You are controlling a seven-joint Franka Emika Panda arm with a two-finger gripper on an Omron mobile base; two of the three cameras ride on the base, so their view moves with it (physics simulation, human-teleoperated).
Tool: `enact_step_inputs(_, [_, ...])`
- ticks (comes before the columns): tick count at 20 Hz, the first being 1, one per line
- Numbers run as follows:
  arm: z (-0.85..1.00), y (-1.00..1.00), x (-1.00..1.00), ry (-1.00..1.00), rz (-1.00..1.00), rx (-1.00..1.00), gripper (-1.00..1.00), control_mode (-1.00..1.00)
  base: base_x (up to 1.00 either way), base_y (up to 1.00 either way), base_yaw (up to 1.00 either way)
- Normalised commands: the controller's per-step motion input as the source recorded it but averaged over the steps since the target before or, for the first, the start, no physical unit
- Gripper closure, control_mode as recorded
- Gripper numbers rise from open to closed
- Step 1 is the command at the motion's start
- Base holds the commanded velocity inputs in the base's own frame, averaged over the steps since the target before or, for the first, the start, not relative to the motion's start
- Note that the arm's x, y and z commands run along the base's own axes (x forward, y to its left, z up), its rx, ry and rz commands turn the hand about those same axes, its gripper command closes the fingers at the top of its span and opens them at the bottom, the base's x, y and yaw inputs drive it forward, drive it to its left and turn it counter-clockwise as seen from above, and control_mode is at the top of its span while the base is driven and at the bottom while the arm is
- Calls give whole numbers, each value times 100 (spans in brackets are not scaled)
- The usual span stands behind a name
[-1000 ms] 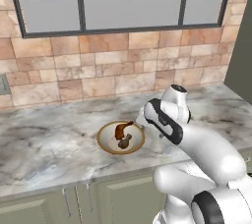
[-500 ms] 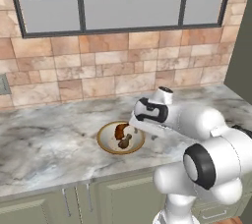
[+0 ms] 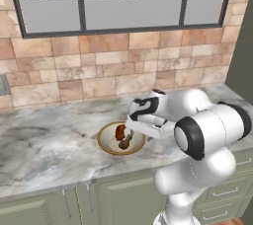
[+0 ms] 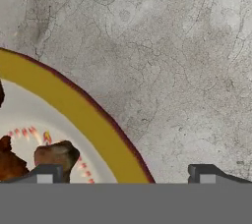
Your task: Place the bowl with the lemon and eggplant on the top shelf of the fridge. Place the bowl with the chicken drumsticks on the second highest shelf of the fridge.
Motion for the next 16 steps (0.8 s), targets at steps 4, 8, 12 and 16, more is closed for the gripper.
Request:
enact_step_inputs(4, [-25, 0, 0, 0, 0, 0, -100, -100, 0, 0, 0])
enact_step_inputs(8, [-19, 0, 0, 0, 0, 0, -100, -100, 0, 0, 0])
enact_step_inputs(12, [-6, 6, 1, 0, 0, 2, 100, -100, 0, 0, 0])
enact_step_inputs(16, [0, 1, 0, 0, 0, 0, 100, -100, 0, 0, 0])
